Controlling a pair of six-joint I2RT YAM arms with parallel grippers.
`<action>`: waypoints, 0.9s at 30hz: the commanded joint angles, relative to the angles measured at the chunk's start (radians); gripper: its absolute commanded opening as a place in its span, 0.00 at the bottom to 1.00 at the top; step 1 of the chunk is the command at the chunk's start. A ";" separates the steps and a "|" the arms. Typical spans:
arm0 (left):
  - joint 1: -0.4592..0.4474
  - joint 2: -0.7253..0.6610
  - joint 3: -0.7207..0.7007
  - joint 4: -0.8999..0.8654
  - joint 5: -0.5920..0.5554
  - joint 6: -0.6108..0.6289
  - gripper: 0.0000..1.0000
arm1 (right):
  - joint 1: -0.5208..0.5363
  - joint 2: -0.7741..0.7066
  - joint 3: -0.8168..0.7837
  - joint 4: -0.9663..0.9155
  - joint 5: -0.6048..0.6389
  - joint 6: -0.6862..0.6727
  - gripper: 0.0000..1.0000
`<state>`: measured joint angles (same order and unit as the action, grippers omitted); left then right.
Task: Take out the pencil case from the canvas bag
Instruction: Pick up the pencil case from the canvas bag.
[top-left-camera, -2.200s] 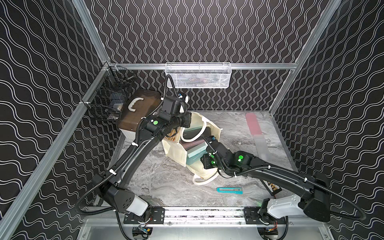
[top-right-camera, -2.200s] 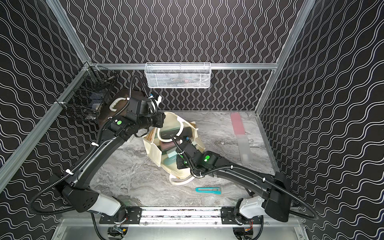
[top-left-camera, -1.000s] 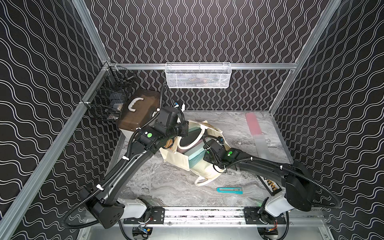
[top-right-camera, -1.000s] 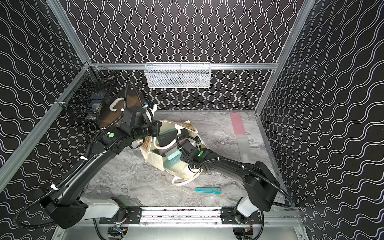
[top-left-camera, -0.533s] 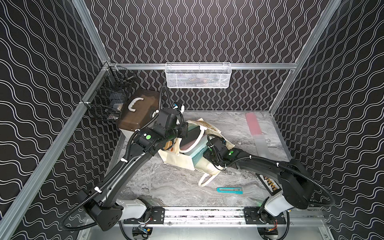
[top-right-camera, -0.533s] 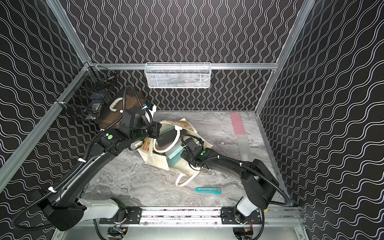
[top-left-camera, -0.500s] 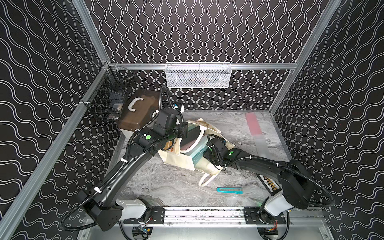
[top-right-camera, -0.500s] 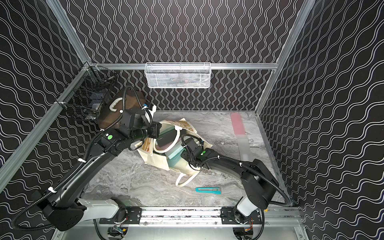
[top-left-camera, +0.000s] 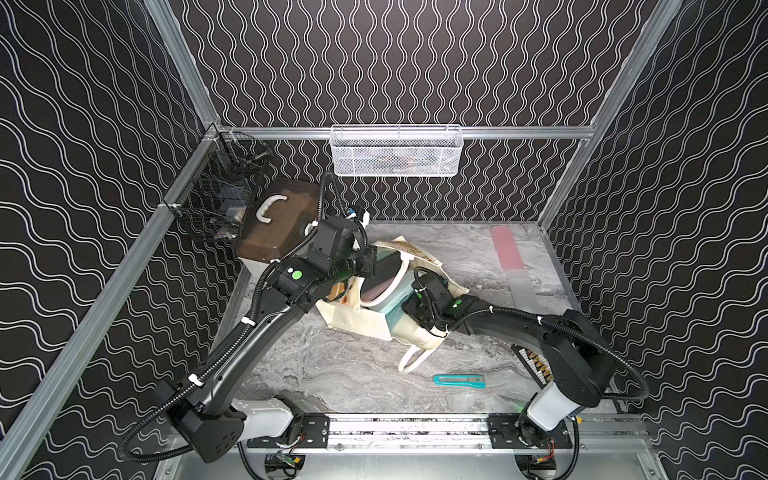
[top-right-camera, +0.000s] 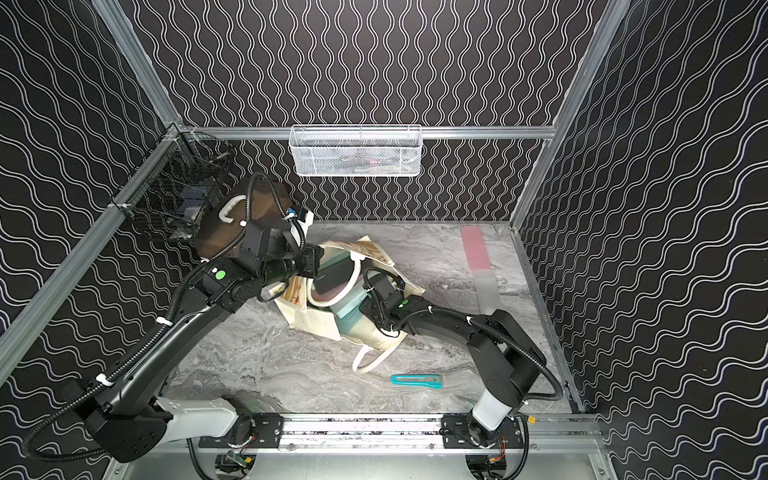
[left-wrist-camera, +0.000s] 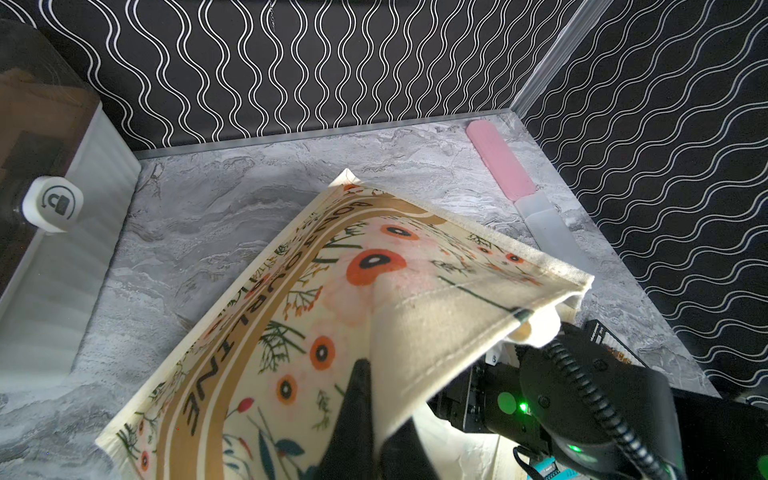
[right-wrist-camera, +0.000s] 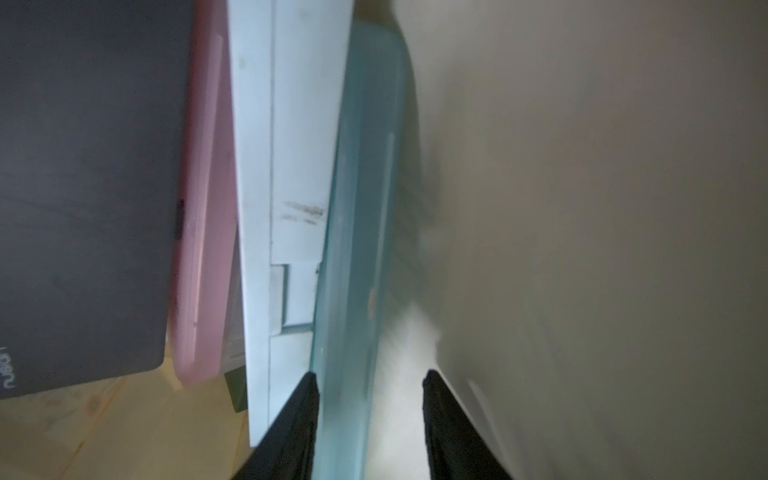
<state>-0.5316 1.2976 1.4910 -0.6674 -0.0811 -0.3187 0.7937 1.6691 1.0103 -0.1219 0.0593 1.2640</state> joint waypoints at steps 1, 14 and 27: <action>-0.004 -0.003 0.010 0.063 0.004 -0.014 0.00 | -0.006 0.014 -0.004 0.048 -0.023 0.031 0.39; -0.006 -0.003 0.013 0.057 -0.003 -0.005 0.00 | -0.024 -0.026 -0.035 0.052 -0.007 0.026 0.21; -0.006 0.012 0.015 0.037 -0.050 0.022 0.00 | -0.025 -0.192 -0.014 -0.137 0.111 -0.095 0.15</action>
<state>-0.5369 1.3033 1.4921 -0.6685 -0.1036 -0.3134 0.7700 1.5112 0.9810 -0.2127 0.0971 1.2156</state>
